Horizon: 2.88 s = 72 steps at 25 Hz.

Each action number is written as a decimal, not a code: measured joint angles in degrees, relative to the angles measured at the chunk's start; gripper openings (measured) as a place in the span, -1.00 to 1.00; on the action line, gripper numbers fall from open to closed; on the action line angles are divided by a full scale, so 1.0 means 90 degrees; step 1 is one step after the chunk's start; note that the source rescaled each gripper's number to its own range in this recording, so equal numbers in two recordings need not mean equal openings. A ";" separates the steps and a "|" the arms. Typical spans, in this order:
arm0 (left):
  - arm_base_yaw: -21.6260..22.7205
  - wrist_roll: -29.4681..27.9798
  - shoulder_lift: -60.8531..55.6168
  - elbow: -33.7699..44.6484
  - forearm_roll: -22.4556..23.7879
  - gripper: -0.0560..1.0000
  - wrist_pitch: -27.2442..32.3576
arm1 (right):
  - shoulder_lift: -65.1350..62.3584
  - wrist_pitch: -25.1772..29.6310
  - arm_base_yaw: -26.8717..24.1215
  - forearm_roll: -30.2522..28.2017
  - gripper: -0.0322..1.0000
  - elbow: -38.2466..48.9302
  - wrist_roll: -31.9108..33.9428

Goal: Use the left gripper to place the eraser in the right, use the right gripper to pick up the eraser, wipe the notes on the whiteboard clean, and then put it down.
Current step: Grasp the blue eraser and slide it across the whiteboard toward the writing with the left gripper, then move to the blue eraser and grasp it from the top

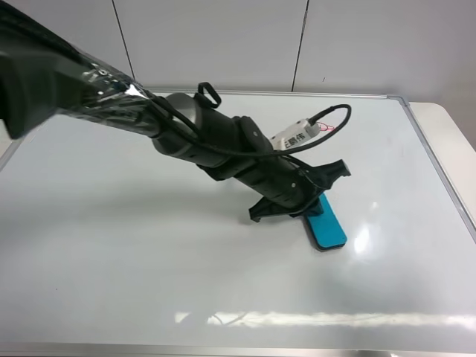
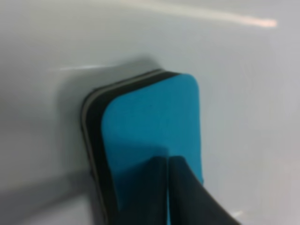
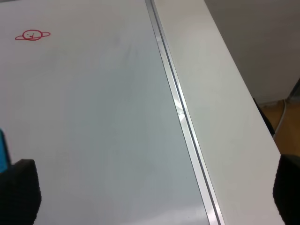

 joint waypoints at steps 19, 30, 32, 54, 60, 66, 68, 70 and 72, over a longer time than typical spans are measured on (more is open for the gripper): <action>-0.0064 0.0138 -0.0678 -0.1821 0.3149 -0.89 0.0810 | 0.0000 -0.0002 0.0000 0.0000 1.00 0.0000 0.0000; 0.1904 0.1060 -0.4156 0.1379 0.6166 -0.89 0.1013 | 0.0000 -0.0002 0.0000 0.0000 1.00 0.0000 0.0000; 0.2394 0.1060 -0.4885 0.2040 0.6286 -0.89 0.1019 | 0.0000 -0.0002 0.0000 0.0000 1.00 0.0000 0.0000; 0.5720 0.0552 -1.3734 0.4928 0.6861 0.98 0.4942 | 0.0000 -0.0007 0.0000 0.0000 1.00 0.0000 0.0000; 0.5531 0.0559 -1.4488 0.4934 0.6867 0.99 0.5929 | 0.0000 -0.0017 0.0000 0.0000 1.00 0.0000 0.0000; 0.5136 0.0532 -1.4502 0.5415 0.6749 0.99 0.6177 | 0.0000 -0.0022 0.0000 0.0000 1.00 0.0000 0.0000; 0.4993 0.0532 -1.4502 0.5458 0.6749 0.99 0.6139 | 0.0000 -0.0022 0.0000 0.0000 1.00 0.0000 0.0000; 0.4897 0.0539 -1.4502 0.5491 0.6749 1.00 0.6001 | 0.0000 -0.0022 0.0000 0.0000 1.00 0.0000 0.0000; 0.4864 0.0539 -1.4502 0.5606 0.6755 1.00 0.5786 | 0.0000 -0.0022 0.0000 0.0000 1.00 0.0000 0.0000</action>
